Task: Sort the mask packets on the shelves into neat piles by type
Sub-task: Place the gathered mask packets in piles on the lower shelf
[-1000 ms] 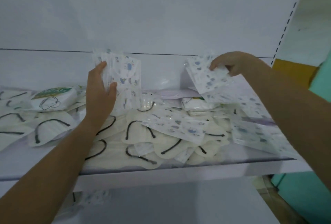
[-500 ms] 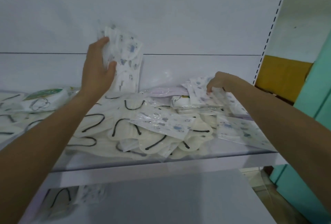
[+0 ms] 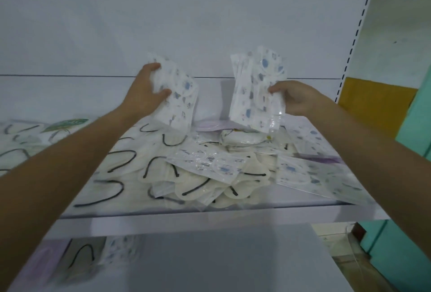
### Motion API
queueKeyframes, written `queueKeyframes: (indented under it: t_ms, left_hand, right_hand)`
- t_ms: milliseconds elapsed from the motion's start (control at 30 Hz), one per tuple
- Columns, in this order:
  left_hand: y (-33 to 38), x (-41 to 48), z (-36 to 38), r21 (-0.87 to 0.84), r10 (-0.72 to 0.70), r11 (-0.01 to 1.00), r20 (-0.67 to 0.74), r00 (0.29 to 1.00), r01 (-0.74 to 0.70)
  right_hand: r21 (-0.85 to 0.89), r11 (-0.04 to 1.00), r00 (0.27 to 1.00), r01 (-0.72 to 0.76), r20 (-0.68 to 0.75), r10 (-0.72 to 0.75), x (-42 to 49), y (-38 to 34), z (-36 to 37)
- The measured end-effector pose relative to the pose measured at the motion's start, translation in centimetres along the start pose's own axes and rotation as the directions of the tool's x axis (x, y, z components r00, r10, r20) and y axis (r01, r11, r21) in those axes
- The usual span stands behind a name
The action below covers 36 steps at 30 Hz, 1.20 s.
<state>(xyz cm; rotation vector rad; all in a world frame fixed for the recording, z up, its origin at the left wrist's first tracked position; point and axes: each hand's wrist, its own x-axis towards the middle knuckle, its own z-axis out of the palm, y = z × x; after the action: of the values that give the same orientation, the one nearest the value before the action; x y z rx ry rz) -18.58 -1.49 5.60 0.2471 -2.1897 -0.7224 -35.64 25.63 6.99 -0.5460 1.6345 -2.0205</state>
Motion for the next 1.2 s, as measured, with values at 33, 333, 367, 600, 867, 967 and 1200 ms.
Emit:
queueKeyframes:
  t_ms: [33, 333, 367, 600, 867, 967, 1200]
  left_hand:
    - [0.8, -0.4, 0.7, -0.084, -0.02, 0.996, 0.0, 1.0, 0.02]
    - [4.4, -6.6, 2.6, -0.544, -0.199, 0.823, -0.002, 0.98, 0.166]
    - [4.2, -7.4, 2.0, -0.546, -0.2, 0.821, 0.0, 0.98, 0.167]
    - [2.3, -12.1, -3.5, -0.518, -0.268, 0.836, -0.098, 0.958, 0.181]
    - [-1.1, -19.4, -10.7, -0.628, -0.436, 0.733, -0.139, 0.889, 0.262]
    - [-2.2, -22.1, -11.2, -0.495, -0.453, 0.787, -0.056, 0.89, 0.37]
    - [-3.4, -22.5, -11.4, -0.333, -0.465, 0.822, 0.074, 0.882, 0.461]
  right_hand:
    - [0.051, 0.999, 0.999, -0.007, 0.032, 0.005, -0.2, 0.3, 1.2]
    - [-0.262, 0.922, 0.958, 0.286, 0.046, -0.284, -1.8, 5.2, 10.8]
    - [-0.301, 0.898, 0.947, 0.32, 0.09, -0.308, -2.5, 5.6, 11.5]
    - [-0.493, 0.836, 0.97, 0.241, 0.118, -0.211, -6.1, 7.3, 16.1]
    - [-0.437, 0.9, 0.998, 0.001, 0.055, 0.026, -11.4, 10.4, 23.0]
    - [-0.544, 0.838, 0.999, 0.025, 0.03, -0.01, -12.9, 13.5, 25.2]
    - [-0.734, 0.673, 0.995, 0.095, 0.062, -0.073, -13.4, 14.8, 25.8]
